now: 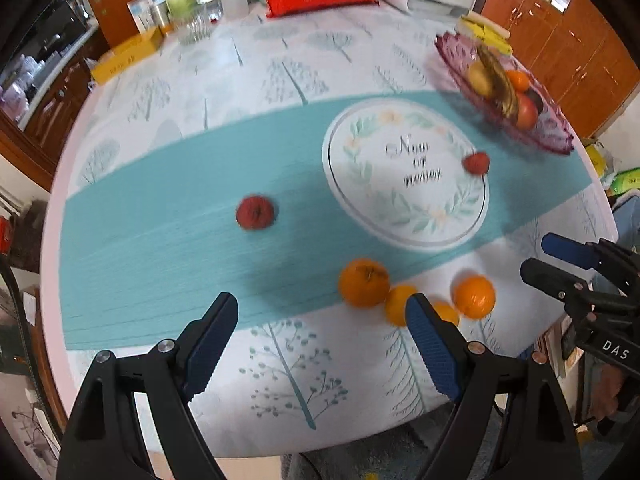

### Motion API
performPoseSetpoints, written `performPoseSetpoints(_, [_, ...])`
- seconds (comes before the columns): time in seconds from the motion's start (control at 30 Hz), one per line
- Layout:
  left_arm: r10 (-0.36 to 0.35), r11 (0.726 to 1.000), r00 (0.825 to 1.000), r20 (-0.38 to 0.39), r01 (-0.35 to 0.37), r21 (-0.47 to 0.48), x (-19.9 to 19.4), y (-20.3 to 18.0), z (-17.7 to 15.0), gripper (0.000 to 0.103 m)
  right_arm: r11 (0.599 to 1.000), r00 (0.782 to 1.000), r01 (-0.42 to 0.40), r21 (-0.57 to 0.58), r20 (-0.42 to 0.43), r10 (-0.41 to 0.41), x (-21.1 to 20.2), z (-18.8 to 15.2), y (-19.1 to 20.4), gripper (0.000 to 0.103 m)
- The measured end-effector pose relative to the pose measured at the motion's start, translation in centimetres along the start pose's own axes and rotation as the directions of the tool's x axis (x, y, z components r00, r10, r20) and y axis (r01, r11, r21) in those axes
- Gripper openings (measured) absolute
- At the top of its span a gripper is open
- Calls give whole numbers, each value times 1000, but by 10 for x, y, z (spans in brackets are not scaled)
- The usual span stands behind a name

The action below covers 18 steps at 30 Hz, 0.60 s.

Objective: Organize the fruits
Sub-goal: 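Grasp an orange with the left gripper while the right gripper grasps another orange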

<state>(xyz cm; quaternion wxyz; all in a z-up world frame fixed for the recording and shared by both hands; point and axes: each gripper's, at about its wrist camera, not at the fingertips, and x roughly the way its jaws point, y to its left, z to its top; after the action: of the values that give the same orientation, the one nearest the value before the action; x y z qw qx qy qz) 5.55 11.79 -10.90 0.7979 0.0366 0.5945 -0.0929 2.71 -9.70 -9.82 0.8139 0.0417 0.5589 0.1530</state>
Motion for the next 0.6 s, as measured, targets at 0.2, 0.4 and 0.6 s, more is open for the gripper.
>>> performPoseSetpoints(0.2, [-52,998,998,-36,52,17,24,-1,-6,78,1000,999,-17,25,-32,17,14,-11,10,51])
performPoseSetpoints(0.4, [-95,994,994,-61,98,45,41,-6,-4,62,999,997,-42,33,-59,44,24,-19,17,51])
performPoseSetpoints(0.6, [-118,989,991,-71,124,86,55,-7,-1,59,997,995,-57,56,-77,61,32,-23,16,51])
